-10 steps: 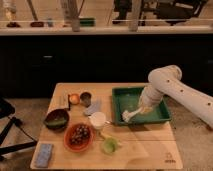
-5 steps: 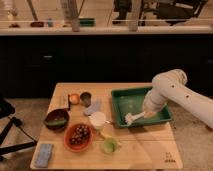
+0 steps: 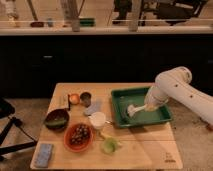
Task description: Place brush in table surface
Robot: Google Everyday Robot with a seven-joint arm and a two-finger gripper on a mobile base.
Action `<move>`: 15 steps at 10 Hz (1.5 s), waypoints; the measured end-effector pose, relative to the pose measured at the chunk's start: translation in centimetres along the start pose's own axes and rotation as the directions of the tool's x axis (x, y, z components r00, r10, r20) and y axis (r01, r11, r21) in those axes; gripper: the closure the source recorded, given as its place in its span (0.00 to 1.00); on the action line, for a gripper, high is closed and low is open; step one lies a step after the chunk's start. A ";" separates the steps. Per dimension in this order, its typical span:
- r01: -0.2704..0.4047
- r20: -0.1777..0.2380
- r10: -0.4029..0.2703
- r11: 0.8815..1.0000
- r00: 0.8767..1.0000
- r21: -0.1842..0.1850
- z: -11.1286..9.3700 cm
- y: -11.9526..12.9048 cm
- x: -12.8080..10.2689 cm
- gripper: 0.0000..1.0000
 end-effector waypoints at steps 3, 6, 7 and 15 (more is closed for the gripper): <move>0.027 0.032 -0.027 1.000 0.999 -0.007 -1.7 0.5 -0.8 0.98; 0.087 0.078 -0.084 0.996 0.993 -0.036 -3.8 2.3 -1.7 0.98; 0.125 0.098 -0.120 0.991 0.988 -0.056 -5.2 3.7 -2.2 0.98; 0.167 0.149 -0.137 0.963 0.979 -0.212 -3.6 10.0 -2.1 0.98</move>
